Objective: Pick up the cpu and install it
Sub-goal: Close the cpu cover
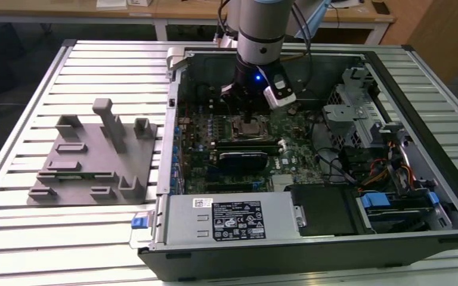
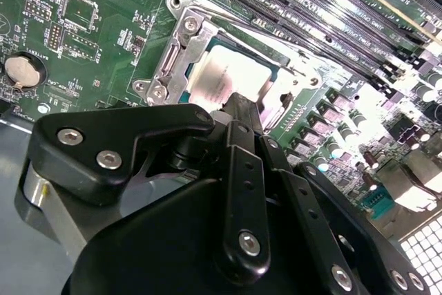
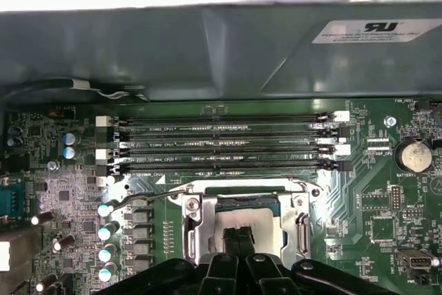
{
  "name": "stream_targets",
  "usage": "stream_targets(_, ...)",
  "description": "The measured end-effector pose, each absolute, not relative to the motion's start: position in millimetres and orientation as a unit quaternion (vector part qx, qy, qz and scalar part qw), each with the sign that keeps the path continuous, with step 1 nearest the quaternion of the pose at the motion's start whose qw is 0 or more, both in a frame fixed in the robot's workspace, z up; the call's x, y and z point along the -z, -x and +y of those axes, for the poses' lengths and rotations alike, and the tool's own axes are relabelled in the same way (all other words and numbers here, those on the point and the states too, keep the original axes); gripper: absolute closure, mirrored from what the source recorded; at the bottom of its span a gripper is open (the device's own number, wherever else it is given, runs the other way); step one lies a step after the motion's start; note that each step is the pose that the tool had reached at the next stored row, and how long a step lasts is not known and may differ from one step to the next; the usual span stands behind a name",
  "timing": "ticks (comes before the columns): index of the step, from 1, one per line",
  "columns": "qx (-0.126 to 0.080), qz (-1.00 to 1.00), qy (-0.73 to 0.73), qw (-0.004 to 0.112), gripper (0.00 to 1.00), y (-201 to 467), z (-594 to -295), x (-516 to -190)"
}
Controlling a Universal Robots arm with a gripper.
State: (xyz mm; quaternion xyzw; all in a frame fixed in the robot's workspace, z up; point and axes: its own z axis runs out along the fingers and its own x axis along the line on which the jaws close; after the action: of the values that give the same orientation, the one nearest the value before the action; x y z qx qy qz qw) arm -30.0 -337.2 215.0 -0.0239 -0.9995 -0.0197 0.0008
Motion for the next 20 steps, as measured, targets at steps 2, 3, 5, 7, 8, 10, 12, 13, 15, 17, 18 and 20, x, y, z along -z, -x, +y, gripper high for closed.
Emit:
stream_targets(2, 0.019, -1.000, 0.024, 0.001, 0.89, 30.1, -337.3, -215.0)
stream_targets(3, 0.019, -1.000, 0.024, 0.001, 0.89, 30.1, -337.2, -215.0)
stream_targets(5, 0.017, -1.000, 0.024, 0.000, 0.89, 30.1, -337.2, -214.9)
stream_targets(7, 0.017, -1.000, 0.024, 0.000, 0.89, 30.2, -337.3, -215.0)
stream_targets(8, 0.017, -1.000, 0.024, 0.000, 0.89, 30.3, -337.3, -215.0)
stream_targets(10, 0.017, -1.000, 0.024, 0.000, 0.89, 30.8, -337.2, -214.8)
stream_targets(12, 0.017, -1.000, 0.024, 0.000, 0.89, 31.3, -337.3, -214.5)
stream_targets(13, 0.017, -1.000, 0.024, 0.000, 0.89, 31.4, -337.5, -214.3)
stream_targets(15, 0.017, -1.000, 0.024, 0.000, 0.89, 31.4, -338.4, -214.1)
stream_targets(17, 0.017, -1.000, 0.024, 0.000, 0.89, 31.4, -339.7, -213.8)
stream_targets(18, 0.017, -1.000, 0.024, 0.000, 0.89, 31.6, -340.7, -213.3)
stream_targets(20, 0.017, -1.000, 0.024, 0.000, 0.89, 33.1, -341.4, -212.7)
